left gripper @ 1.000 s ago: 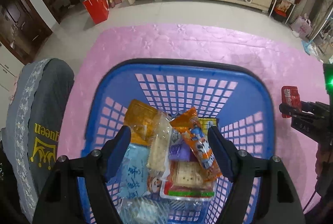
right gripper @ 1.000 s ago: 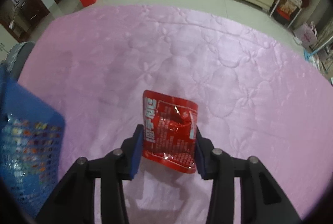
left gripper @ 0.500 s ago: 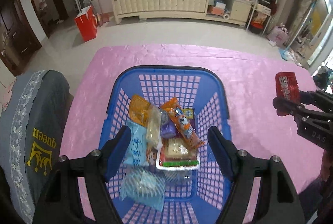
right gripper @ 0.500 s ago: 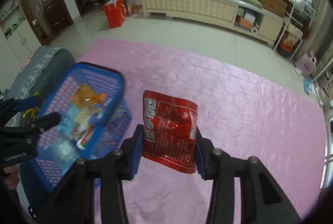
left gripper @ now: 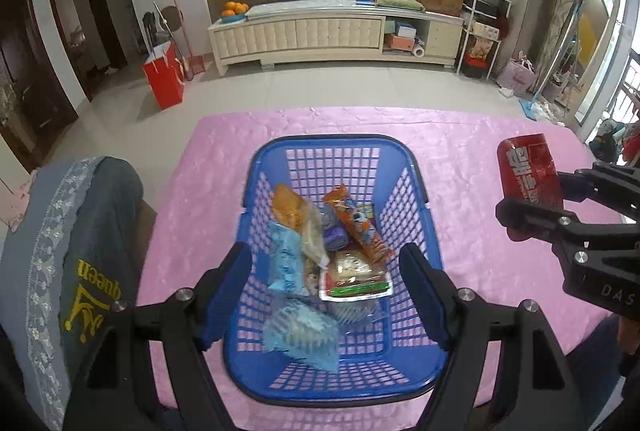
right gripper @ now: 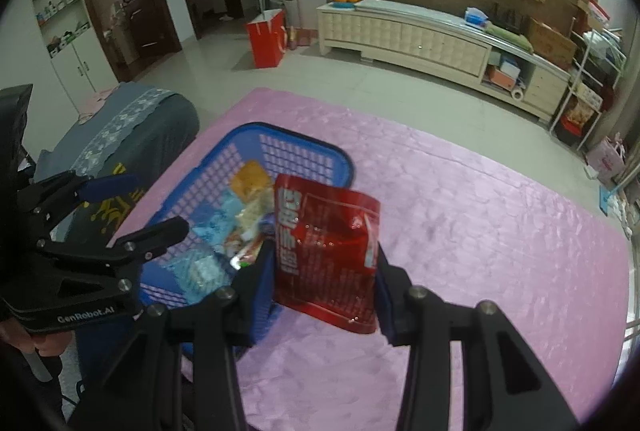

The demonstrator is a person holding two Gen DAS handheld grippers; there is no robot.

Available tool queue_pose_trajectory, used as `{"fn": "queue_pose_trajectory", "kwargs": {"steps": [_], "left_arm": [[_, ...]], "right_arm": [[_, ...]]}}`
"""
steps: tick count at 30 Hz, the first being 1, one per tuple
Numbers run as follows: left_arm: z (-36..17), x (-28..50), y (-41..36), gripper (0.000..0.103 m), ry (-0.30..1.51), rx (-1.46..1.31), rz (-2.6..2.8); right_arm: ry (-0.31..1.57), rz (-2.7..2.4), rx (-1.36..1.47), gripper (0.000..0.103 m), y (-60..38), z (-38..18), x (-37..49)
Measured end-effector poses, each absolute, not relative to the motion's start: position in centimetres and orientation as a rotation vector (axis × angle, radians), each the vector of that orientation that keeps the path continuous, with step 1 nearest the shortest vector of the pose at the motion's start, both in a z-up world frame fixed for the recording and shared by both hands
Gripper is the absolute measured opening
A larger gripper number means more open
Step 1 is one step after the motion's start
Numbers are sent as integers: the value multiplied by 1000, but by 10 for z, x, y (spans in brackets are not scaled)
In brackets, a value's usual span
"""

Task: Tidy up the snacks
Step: 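Carry the red candy pack over the basket with the right tool, then open the right tool to drop the red candy pack into the basket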

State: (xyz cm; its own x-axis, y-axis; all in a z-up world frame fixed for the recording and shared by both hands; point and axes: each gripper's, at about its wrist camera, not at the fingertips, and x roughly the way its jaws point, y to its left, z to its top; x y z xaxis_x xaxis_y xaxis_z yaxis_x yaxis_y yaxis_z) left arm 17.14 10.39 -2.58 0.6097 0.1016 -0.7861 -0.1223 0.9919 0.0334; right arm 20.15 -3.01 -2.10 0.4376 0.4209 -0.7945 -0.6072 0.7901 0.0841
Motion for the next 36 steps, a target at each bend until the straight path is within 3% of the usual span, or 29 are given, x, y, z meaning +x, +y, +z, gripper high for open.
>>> {"fn": "queue_pose_trajectory", "kwargs": {"steps": [30,36], "left_arm": [[-85,155,190,74,978,-111,205],[-83,154,185,74,954,-106,178]], "right_arm": [[1076,745,-471,50,86,-113,200],[1067,725,-497,56,88,-116,197]]}}
